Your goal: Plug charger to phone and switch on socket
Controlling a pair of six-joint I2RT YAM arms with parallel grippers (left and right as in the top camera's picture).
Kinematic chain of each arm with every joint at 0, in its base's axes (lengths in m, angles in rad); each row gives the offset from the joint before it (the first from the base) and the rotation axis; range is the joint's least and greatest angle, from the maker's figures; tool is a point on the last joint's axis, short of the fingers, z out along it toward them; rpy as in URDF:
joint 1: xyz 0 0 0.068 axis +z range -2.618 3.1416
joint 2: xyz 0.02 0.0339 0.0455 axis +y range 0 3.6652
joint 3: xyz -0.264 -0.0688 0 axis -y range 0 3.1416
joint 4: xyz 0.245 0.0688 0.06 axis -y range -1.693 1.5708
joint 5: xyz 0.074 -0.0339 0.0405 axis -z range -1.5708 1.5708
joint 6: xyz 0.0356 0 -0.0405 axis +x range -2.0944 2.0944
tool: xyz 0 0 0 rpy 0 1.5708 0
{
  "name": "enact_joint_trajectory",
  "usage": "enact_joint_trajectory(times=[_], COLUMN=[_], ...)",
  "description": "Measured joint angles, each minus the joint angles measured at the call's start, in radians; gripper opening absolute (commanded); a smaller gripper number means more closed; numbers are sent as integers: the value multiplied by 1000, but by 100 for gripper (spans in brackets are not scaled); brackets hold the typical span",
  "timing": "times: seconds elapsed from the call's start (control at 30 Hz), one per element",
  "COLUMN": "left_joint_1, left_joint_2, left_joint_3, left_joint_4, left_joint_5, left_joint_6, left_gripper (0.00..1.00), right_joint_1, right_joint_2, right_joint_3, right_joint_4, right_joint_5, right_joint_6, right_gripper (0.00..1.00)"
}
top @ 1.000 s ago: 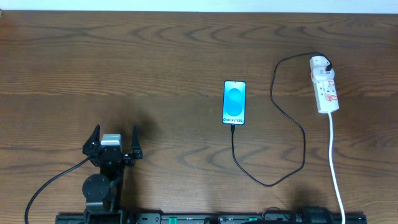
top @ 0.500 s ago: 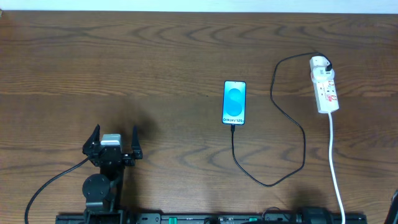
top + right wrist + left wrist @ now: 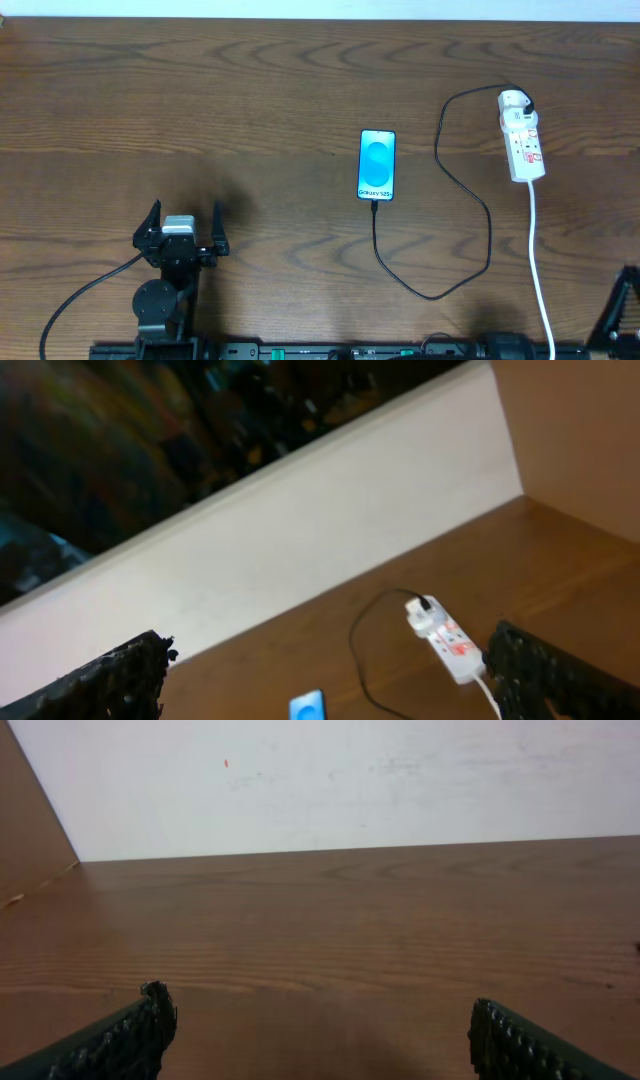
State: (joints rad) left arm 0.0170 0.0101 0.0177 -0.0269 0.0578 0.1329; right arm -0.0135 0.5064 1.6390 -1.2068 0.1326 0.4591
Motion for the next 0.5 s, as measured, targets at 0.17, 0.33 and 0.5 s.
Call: enact_joint_trajectory(times=[0.17, 0.33, 0.5], left_joint_1=[0, 0, 0], left_joint_2=[0, 0, 0], left_joint_3=[0, 0, 0], left_joint_4=[0, 0, 0], left_joint_5=[0, 0, 1], left_joint_6=[3, 3, 3], left_gripper=[95, 95, 95], right_joint_1=[0, -3, -20], right_joint_2=[0, 0, -26], right_joint_3=[-142, -312, -488], right_joint_4=[79, 190, 314], right_joint_5=[26, 44, 48], right_joint_6=[0, 0, 0], right_gripper=[99, 99, 99])
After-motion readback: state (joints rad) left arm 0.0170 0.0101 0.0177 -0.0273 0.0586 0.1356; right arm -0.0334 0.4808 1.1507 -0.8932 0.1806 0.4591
